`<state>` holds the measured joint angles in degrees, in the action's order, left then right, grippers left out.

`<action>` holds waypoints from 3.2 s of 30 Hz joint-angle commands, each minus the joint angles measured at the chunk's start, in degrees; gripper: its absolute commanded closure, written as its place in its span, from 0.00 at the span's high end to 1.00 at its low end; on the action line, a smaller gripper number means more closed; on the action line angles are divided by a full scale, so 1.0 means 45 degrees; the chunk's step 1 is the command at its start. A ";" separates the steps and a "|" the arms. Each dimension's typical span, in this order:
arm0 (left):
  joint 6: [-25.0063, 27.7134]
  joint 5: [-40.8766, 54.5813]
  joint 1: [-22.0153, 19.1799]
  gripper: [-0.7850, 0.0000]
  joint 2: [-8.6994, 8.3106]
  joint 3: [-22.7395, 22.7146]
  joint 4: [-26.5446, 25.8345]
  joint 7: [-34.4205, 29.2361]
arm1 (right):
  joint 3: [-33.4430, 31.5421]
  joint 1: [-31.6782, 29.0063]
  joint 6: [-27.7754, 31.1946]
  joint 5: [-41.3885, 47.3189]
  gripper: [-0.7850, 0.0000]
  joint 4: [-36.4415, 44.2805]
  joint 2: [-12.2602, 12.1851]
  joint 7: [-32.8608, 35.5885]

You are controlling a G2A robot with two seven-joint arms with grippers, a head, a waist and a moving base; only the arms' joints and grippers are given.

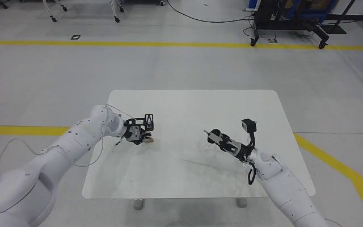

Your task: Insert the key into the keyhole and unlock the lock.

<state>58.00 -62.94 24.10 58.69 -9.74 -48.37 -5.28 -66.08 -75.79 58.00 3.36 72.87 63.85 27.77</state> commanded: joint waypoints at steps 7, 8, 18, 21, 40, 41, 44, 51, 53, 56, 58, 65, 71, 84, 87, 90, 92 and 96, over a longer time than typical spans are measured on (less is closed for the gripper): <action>0.0000 0.0126 0.0014 0.19 -0.0088 0.0000 -0.0217 -0.0315 | 0.0000 0.0000 0.0000 0.0000 0.00 0.0000 0.0000 0.0000; 0.0000 0.0128 0.0014 0.19 -0.0096 0.0000 -0.0250 -0.0372 | 0.0000 0.0000 0.0000 0.0000 0.00 0.0000 0.0000 0.0000; 0.0000 0.0298 0.0000 0.00 -0.0092 0.0000 -0.0307 -0.0528 | 0.0000 0.0000 0.0000 0.0000 0.00 0.0000 0.0000 0.0000; 0.0000 0.0314 -0.0017 0.00 -0.0032 0.0000 -0.0238 -0.0690 | 0.0000 0.0000 0.0000 0.0000 0.00 0.0000 0.0000 0.0000; -0.0033 0.0796 0.0022 0.00 -0.0441 -0.1053 -0.0594 0.2530 | 0.0000 0.0000 0.0000 0.0000 0.00 0.0000 0.0000 0.0000; -0.0033 0.0796 0.0022 0.00 -0.0441 -0.1053 -0.0594 0.2530 | 0.0000 0.0000 0.0000 0.0000 0.00 0.0000 0.0000 0.0000; 0.0000 0.1548 0.0337 0.00 -0.0436 -0.1203 -0.0648 0.3188 | 0.0000 0.0000 0.0000 0.0000 0.00 0.0000 0.0000 0.0000; 0.0000 0.9946 0.1640 0.00 0.0183 -0.1029 0.0284 0.3199 | 0.1307 0.0907 -0.1562 0.0326 0.00 -0.0059 0.0527 -0.1319; 0.0000 1.2780 0.1600 0.00 0.0400 -0.0822 0.0179 0.1525 | 0.1806 0.1197 -0.1600 0.0608 0.00 -0.0079 0.0751 -0.1836; 0.0000 1.6296 0.1332 0.00 0.0686 -0.0751 0.0425 -0.1624 | 0.2311 0.1641 -0.1699 0.0745 0.00 -0.0295 0.1030 -0.2496; 0.0000 1.6993 0.1006 0.00 0.0805 -0.0760 0.0890 -0.3067 | 0.2521 0.1862 -0.1671 0.0941 0.00 -0.0523 0.1191 -0.2944; -0.0079 1.6849 0.1058 0.00 0.0805 -0.0711 0.0868 -0.3172 | 0.2754 0.1990 -0.1510 0.1418 0.00 -0.0689 0.1328 -0.3075; -0.1667 1.9913 0.1992 0.00 0.0853 -0.1058 -0.0155 -0.4696 | 0.2774 0.1876 -0.1765 0.1382 0.00 -0.0488 0.1350 -0.3132; -0.5919 2.7136 0.1679 0.00 0.1857 -0.2553 0.1149 -0.9768 | 0.2064 0.1115 -0.2429 0.0840 0.00 0.0068 0.1401 -0.4331; -0.5919 2.7136 0.1679 0.00 0.1857 -0.2553 0.1149 -0.9768 | 0.2064 0.1115 -0.2429 0.0840 0.00 0.0068 0.1401 -0.4331; -0.5919 2.7136 0.1679 0.00 0.1857 -0.2553 0.1149 -0.9768 | 0.2064 0.1115 -0.2429 0.0840 0.00 0.0068 0.1401 -0.4331; -0.6282 2.6867 0.1869 0.00 0.1837 -0.2546 0.1219 -0.9481 | 0.2064 0.1115 -0.2429 0.0840 0.00 0.0068 0.1401 -0.4331; -0.8126 2.6314 0.1957 0.00 0.1788 -0.2726 0.0834 -0.8914 | 0.1939 0.0984 -0.2719 -0.0406 0.00 0.0370 0.1358 -0.4276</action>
<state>24.64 55.94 33.03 66.78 -21.82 -43.91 -45.60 -57.12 -71.02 46.13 4.73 74.01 70.03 8.55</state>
